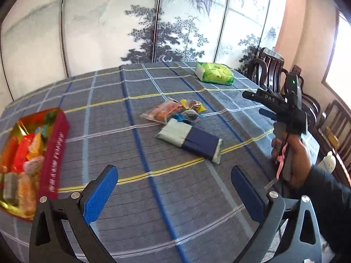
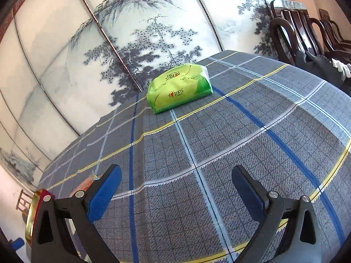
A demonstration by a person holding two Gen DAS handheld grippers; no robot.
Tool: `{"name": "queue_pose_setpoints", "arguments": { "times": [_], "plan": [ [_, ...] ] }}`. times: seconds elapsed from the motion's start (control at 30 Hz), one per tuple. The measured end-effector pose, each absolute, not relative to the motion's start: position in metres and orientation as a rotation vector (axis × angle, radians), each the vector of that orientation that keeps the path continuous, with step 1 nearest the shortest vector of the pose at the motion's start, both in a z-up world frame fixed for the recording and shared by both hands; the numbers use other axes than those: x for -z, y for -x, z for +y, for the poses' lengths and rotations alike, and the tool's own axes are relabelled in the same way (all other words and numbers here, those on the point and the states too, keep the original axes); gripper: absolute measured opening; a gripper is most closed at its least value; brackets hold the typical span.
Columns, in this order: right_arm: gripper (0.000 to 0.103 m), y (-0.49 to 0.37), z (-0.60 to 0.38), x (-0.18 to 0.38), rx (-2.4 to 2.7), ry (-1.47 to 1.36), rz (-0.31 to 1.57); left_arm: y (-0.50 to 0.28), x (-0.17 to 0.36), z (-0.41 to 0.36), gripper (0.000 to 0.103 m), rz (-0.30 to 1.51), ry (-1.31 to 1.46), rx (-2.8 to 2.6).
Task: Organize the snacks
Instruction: 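Move the left tool to the blue-and-white box and grasp it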
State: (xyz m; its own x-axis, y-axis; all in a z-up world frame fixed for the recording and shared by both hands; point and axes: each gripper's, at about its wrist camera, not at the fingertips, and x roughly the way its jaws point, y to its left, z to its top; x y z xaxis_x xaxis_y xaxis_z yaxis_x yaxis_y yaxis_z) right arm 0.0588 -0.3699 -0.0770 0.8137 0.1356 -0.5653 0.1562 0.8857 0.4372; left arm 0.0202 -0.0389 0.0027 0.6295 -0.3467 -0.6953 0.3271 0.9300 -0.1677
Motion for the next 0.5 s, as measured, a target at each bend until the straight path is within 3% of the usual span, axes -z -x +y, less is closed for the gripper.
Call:
{"name": "queue_pose_setpoints", "arguments": {
  "times": [0.2,0.5],
  "plan": [
    [0.101,-0.063,-0.37,0.081,-0.03,-0.533,0.631,-0.065,0.031,-0.103,0.102,0.849,0.249,0.166],
    [0.101,-0.056,-0.375,0.08,-0.056,-0.578,0.596,-0.119,0.066,-0.136,0.092,0.916,0.227,-0.215]
  ]
}}
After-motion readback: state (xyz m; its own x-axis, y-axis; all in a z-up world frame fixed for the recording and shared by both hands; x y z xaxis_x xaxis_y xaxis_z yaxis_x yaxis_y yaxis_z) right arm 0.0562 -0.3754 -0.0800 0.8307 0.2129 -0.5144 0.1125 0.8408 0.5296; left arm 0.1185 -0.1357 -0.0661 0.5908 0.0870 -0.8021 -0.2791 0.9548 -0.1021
